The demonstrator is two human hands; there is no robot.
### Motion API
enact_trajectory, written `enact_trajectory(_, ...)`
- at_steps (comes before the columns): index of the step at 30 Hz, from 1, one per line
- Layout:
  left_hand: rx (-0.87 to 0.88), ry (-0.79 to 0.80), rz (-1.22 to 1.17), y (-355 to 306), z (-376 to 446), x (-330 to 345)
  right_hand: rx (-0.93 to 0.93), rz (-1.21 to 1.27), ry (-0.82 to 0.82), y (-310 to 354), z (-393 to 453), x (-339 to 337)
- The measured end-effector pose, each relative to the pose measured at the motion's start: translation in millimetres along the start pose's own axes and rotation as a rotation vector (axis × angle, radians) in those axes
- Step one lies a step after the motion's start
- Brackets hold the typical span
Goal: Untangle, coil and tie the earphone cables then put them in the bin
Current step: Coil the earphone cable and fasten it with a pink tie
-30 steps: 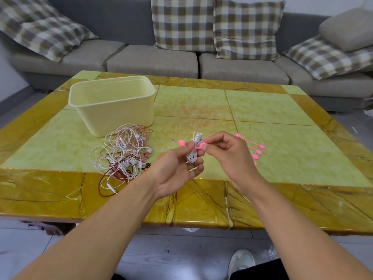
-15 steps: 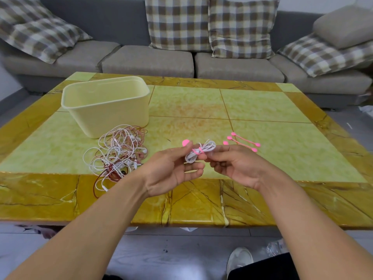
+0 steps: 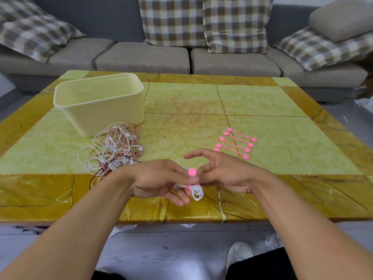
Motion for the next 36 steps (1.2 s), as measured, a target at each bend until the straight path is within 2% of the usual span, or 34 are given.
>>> enact_trajectory(7, 0.017, 0.023, -0.014, 2, 0, -2, -0.082, -0.183, -0.085, 4, 3, -4)
enact_trajectory(10, 0.039, -0.016, -0.059, 3, 1, -9, -0.166, -0.318, -0.177, 12, 1, -9)
enact_trajectory(13, 0.059, -0.081, -0.141, 3, 3, -15, -0.293, -0.457, -0.311, 27, -5, -17)
enact_trajectory(18, 0.166, -0.287, -0.295, -4, 7, -27, -0.391, -0.500, -0.491, 38, -15, -29)
enact_trajectory(21, 0.259, -0.432, -0.317, -8, 8, -39, -0.337, -0.464, -0.461, 35, -15, -32)
enact_trajectory(24, 0.321, -0.505, -0.208, -12, 9, -43, -0.235, -0.323, -0.410, 27, -13, -33)
enact_trajectory(27, 0.354, -0.493, -0.078, -16, 9, -36, -0.133, -0.082, -0.339, 17, -9, -26)
enact_trajectory(31, 0.381, -0.420, 0.015, -19, 13, -24, -0.083, -0.066, -0.231, 11, -5, -15)
enact_trajectory(34, 0.382, -0.420, 0.028, -19, 12, -23, -0.090, 0.012, -0.258, 11, -6, -17)
enact_trajectory(36, 0.380, -0.457, 0.002, -18, 13, -23, -0.149, 0.027, -0.363, 14, -6, -22)
Point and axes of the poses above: each hand's wrist, its own z-axis towards the middle knuckle, its own x-axis out of the palm, y = z × x, the point moved 8 cm from there along z, towards the middle knuckle, and after that the axes turned 5 degrees about x, right-handed, at the moved point
